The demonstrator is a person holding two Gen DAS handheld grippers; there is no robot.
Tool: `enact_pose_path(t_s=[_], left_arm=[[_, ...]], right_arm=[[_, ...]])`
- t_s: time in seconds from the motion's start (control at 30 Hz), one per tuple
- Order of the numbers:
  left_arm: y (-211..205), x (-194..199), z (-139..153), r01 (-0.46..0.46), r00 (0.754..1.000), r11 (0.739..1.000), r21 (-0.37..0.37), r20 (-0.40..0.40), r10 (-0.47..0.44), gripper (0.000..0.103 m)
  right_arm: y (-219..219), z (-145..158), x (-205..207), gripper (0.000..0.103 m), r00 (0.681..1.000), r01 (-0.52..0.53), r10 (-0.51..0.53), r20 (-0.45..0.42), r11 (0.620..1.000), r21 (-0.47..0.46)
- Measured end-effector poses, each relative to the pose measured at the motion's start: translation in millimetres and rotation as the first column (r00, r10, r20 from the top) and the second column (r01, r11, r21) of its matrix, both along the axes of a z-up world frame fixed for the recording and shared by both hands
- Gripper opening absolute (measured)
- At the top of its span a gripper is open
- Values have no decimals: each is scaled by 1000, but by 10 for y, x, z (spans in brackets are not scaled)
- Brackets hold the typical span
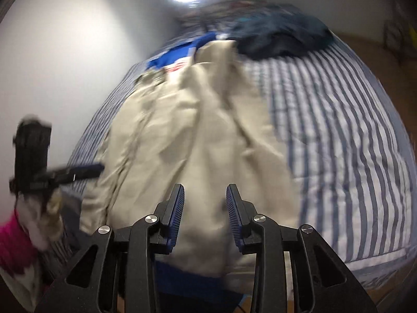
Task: Fold large clothes
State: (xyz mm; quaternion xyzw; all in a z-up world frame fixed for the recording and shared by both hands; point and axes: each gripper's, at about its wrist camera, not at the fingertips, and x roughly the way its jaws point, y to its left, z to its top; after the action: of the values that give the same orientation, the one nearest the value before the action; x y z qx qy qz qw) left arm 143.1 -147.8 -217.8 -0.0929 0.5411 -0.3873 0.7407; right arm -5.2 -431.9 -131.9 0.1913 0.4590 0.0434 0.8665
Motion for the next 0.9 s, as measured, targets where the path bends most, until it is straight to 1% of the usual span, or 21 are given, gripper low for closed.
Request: enact_pose_path(t_s=[0.03, 0.1, 0.23, 0.27, 0.37, 0.47, 0.6, 0.63, 0.67, 0.7, 0.73, 0.77, 0.8, 0.83, 0.87, 0.9], left_arm=[[-48, -2, -44, 1, 1000, 1000, -11, -26, -2, 43], [-164, -31, -129, 3, 998, 1000, -25, -65, -4, 43], [-356, -114, -251, 30, 995, 999, -22, -99, -32, 43], [-383, -130, -272, 37, 994, 999, -20, -102, -39, 43], [-465, -190, -346, 57, 992, 998, -6, -109, -57, 43], [-493, -229, -407, 57, 991, 998, -1, -121, -57, 43], [-535, -271, -450, 62, 994, 998, 33, -87, -59, 43], [-547, -270, -448, 64, 995, 997, 38, -76, -61, 40], [-548, -270, -448, 64, 996, 997, 40, -70, -61, 28], [-552, -259, -450, 68, 996, 997, 40, -69, -65, 20], [-551, -245, -459, 68, 995, 997, 35, -74, -66, 10], [-549, -235, -462, 65, 995, 997, 28, -77, -63, 8], [-542, -225, -464, 64, 995, 998, 18, -78, -62, 6], [-541, -221, -465, 68, 995, 998, 15, -76, -66, 4], [-525, -204, -455, 71, 995, 997, 14, -74, -69, 2], [-500, -196, -442, 69, 995, 998, 6, -75, -68, 1]], right_arm=[[-75, -19, 71, 32, 1000, 18, -18, -1, 1000, 2], [-169, -10, 220, 32, 1000, 20, -21, 5, 1000, 16], [-329, 95, 680, 32, 999, 5, -8, 39, 997, 73], [-363, 124, 796, 32, 999, -4, 0, 44, 996, 86], [-430, 179, 1174, 46, 998, -41, 36, 52, 993, 114], [-469, 177, 1574, 46, 997, -61, 55, 55, 991, 117], [-463, 68, 2039, 46, 998, -60, 56, 38, 992, 114], [-460, 21, 2168, 46, 998, -53, 50, 33, 993, 106], [-461, -19, 2278, 46, 999, -49, 46, 29, 993, 103], [-454, -49, 2341, 46, 999, -45, 43, 27, 994, 101], [-449, -94, 2449, 46, 999, -41, 39, 24, 995, 96], [-452, -128, 2516, 46, 999, -40, 38, 21, 995, 93], [-448, -160, 2582, 41, 999, -37, 35, 22, 996, 86], [-447, -186, 2644, 31, 999, -36, 35, 20, 996, 79], [-443, -218, 2714, 3, 999, -35, 35, 0, 997, 66], [-439, -223, 2766, 2, 1000, -17, 17, -20, 999, 29]])
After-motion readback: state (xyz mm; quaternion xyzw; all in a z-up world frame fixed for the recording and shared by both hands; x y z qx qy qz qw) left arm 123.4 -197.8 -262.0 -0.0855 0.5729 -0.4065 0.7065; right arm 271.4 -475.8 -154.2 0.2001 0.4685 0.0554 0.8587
